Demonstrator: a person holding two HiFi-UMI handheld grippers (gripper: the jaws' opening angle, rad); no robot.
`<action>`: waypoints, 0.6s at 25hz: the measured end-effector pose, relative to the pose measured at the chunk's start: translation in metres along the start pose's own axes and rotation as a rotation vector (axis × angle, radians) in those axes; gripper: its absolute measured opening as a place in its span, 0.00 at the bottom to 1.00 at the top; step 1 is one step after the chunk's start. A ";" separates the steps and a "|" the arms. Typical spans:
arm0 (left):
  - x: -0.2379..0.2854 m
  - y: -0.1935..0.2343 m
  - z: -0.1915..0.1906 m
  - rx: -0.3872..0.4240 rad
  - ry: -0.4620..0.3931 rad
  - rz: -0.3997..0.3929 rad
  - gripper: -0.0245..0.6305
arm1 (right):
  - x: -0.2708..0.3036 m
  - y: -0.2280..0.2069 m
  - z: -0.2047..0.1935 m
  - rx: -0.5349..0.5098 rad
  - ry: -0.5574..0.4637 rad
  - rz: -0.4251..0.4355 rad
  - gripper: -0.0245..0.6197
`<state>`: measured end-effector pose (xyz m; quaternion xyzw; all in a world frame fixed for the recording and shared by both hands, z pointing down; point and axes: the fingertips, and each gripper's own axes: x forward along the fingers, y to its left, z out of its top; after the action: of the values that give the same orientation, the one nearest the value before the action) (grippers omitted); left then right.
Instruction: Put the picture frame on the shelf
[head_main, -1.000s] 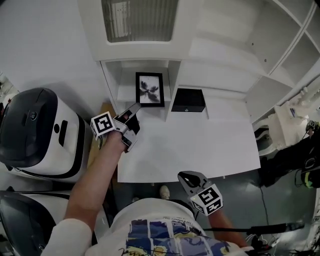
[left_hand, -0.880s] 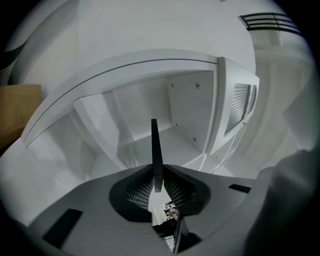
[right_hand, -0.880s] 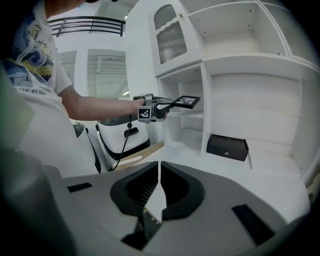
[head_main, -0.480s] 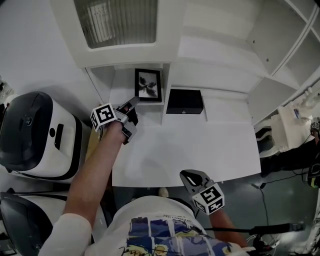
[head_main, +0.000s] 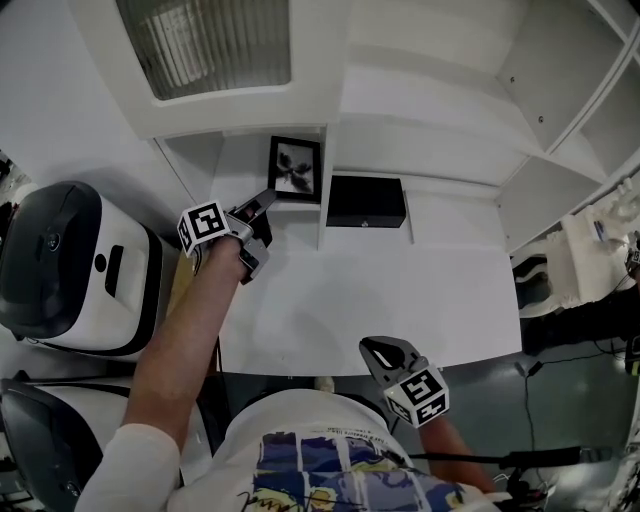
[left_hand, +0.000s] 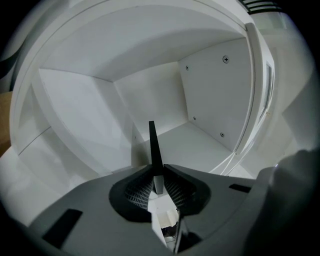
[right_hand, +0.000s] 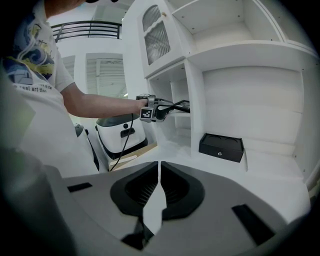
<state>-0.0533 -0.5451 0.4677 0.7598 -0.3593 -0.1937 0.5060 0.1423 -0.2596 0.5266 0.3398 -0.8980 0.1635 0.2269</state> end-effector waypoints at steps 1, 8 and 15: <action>0.001 0.001 0.000 0.002 -0.001 0.006 0.15 | 0.000 -0.002 0.000 0.000 0.000 0.004 0.10; 0.006 0.004 0.003 0.046 -0.004 0.078 0.18 | 0.000 -0.013 0.002 -0.006 -0.006 0.030 0.10; 0.009 0.003 0.002 0.170 0.017 0.158 0.20 | 0.000 -0.021 0.000 -0.013 -0.012 0.054 0.10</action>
<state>-0.0499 -0.5534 0.4697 0.7711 -0.4288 -0.1156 0.4563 0.1570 -0.2748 0.5297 0.3151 -0.9092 0.1617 0.2191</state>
